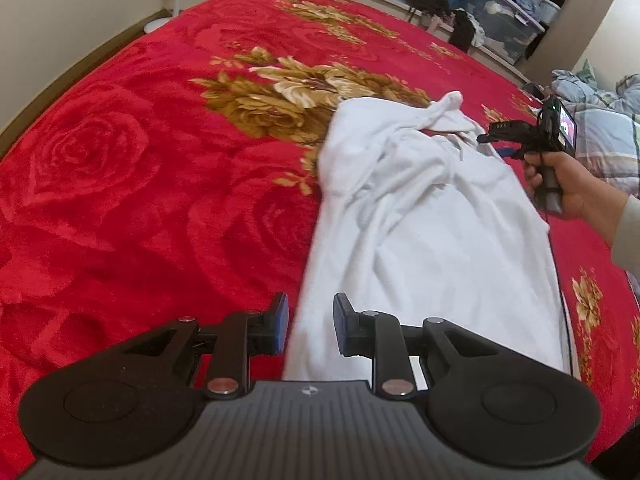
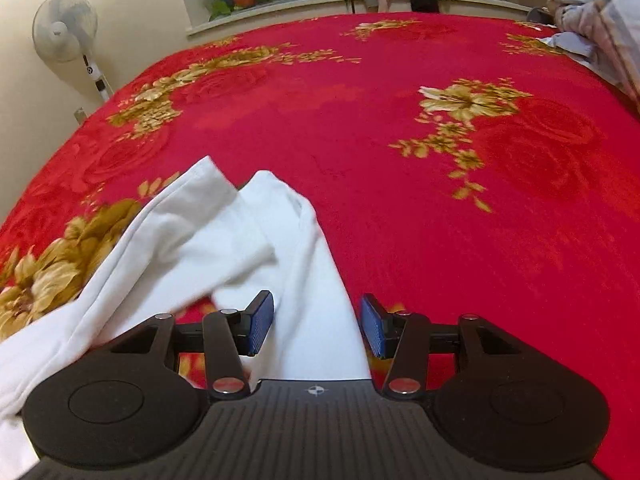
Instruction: Fold small clothes
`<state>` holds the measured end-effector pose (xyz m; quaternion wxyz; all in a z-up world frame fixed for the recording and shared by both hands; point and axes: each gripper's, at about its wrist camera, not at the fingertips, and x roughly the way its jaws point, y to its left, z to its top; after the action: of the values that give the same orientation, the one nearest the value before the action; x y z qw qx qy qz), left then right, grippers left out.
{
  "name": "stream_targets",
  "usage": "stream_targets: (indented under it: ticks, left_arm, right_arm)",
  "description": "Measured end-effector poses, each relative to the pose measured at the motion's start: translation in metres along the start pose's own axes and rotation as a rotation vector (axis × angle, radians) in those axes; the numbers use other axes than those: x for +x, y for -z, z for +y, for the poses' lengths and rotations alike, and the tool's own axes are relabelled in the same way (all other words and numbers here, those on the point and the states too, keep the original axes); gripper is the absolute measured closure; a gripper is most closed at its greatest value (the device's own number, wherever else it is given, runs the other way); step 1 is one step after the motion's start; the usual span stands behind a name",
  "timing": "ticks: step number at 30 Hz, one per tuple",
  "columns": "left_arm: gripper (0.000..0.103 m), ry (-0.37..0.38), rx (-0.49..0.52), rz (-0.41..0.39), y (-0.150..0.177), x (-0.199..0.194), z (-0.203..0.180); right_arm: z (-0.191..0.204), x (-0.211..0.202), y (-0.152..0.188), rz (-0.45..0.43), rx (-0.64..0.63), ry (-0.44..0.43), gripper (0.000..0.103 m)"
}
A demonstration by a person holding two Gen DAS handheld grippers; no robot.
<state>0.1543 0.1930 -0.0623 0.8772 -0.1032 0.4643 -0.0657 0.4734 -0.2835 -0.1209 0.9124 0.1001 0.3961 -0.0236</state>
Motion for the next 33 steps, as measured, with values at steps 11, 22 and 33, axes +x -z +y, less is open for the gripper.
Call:
stream_targets:
  ticks: [11,22,33]
  left_arm:
    - [0.076,0.005,-0.009,0.015,-0.006,0.009,0.006]
    - [0.076,0.006,-0.013,0.007,-0.002,0.003,0.004]
    - [0.076,-0.027,0.047,0.036,0.006,0.021,-0.016]
  right_arm:
    - [-0.041,-0.061,-0.051,-0.153,0.027,-0.036,0.098]
    - [-0.345,-0.228,0.122,-0.412,0.718,0.335,0.099]
    - [-0.404,-0.190,0.171,-0.344,0.935,0.188,0.081]
